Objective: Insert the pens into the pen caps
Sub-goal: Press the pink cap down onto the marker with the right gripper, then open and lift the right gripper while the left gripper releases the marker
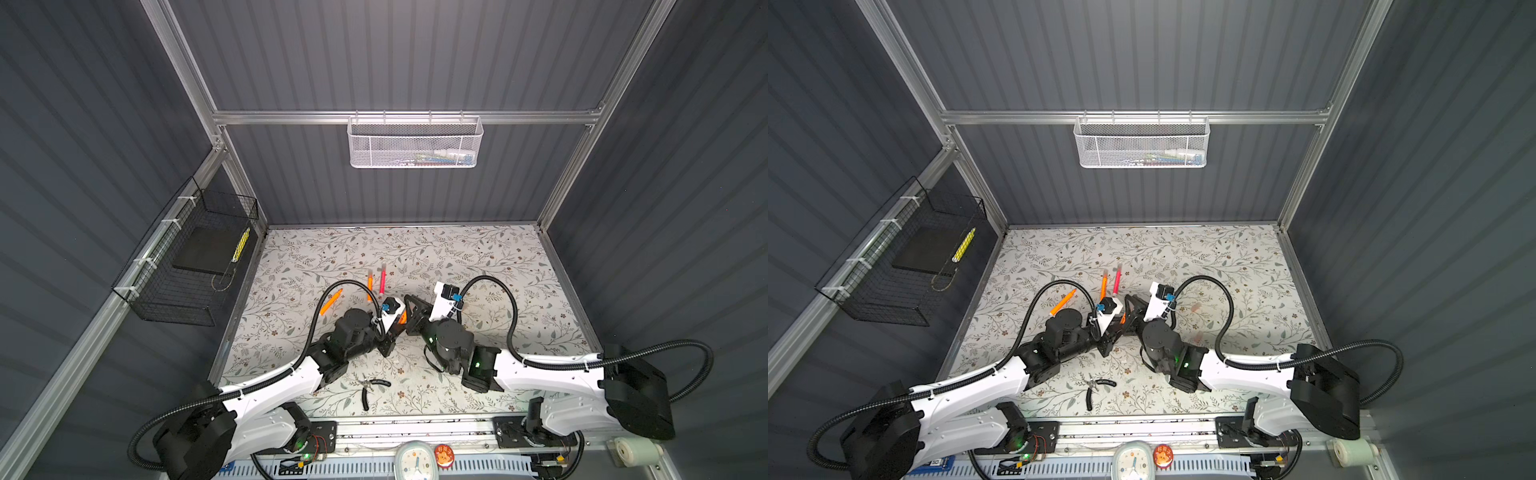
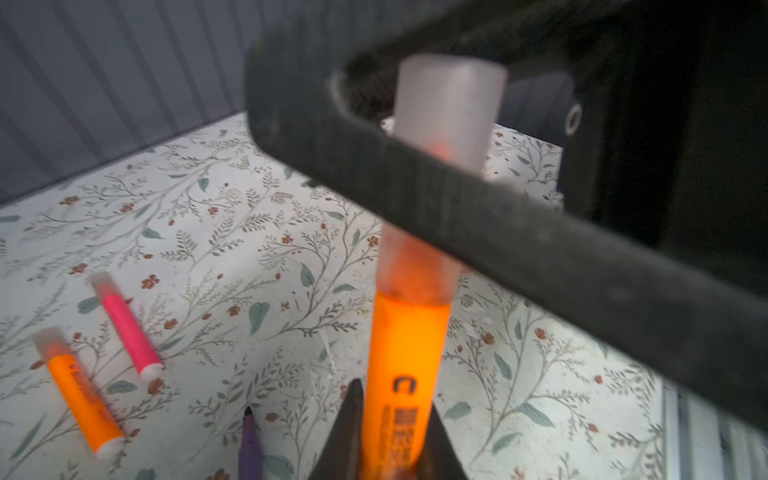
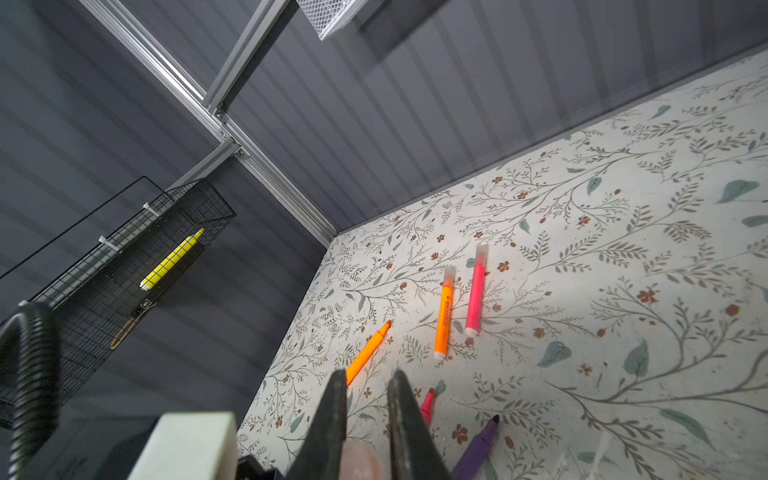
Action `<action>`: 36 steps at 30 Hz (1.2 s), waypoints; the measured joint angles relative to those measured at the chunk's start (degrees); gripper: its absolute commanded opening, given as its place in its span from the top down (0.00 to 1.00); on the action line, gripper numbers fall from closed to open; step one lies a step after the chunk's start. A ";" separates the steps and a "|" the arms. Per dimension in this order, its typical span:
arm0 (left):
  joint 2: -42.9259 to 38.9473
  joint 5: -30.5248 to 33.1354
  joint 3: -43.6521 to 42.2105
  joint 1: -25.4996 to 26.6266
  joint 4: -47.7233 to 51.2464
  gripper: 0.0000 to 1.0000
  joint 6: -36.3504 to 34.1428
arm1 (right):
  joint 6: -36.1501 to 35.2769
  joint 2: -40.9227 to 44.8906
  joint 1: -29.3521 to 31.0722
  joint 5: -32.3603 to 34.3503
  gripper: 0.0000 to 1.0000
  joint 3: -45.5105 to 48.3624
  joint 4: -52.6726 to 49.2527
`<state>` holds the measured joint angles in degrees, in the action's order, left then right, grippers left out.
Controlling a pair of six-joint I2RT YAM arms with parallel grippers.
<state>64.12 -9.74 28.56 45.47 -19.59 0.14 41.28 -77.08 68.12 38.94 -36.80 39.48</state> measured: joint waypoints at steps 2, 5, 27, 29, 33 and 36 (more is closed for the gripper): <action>-0.44 -5.40 0.50 -1.55 2.21 1.00 1.22 | -2.05 0.02 1.57 1.33 1.00 1.25 2.56; -0.94 -10.64 1.33 -2.71 4.46 1.00 2.43 | -4.04 0.39 2.56 1.88 1.00 3.43 7.15; -2.67 -13.33 0.13 -2.56 -12.26 1.00 6.27 | -0.37 4.72 3.39 5.33 1.00 1.20 1.25; -1.90 -11.21 -0.22 -1.88 -14.51 1.00 5.46 | -0.35 5.29 1.84 3.21 1.00 0.98 0.37; -0.98 -8.31 -1.27 -1.77 -18.84 1.00 4.79 | -0.76 5.07 -0.66 -0.83 1.00 -0.68 -1.53; -0.98 -6.88 -1.33 -1.77 -19.50 1.00 4.52 | -1.25 4.50 -1.60 -2.27 1.00 -1.79 -2.19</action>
<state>63.13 -16.62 27.22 43.70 -39.09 4.67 40.03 -72.58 66.52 36.67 -38.59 37.30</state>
